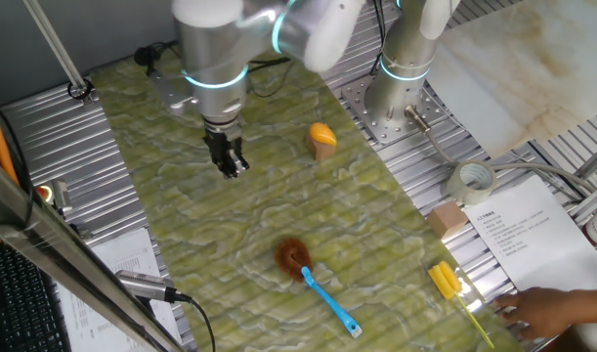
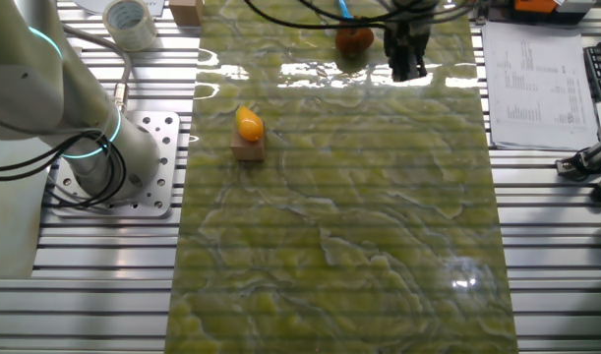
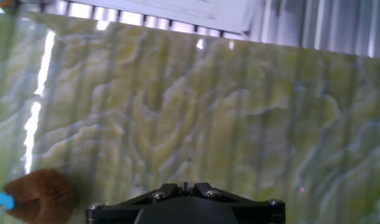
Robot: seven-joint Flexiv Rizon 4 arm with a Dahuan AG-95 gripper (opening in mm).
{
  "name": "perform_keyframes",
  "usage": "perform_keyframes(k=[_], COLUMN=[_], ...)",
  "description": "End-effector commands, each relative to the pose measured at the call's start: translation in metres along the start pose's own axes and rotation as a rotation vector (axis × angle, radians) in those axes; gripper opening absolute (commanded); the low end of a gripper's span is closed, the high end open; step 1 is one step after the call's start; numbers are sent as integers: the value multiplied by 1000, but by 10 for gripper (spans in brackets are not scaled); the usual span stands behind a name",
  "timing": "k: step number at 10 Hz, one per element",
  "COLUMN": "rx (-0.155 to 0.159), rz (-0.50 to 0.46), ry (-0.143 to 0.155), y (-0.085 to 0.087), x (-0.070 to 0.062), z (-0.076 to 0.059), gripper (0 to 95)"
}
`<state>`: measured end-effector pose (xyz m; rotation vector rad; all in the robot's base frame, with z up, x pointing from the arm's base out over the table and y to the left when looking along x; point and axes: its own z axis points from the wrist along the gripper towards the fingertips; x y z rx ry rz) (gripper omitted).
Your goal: Scrub the table with a brush
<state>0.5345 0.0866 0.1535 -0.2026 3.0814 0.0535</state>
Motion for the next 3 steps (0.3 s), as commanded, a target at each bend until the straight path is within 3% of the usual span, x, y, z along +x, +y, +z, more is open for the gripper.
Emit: perform_keyframes(k=[1,3], rx=[-6,-10], rz=[-42,-65], ry=[6,22], y=[-15,-29], x=[0,-1], z=[-5,-9], gripper=[0,0])
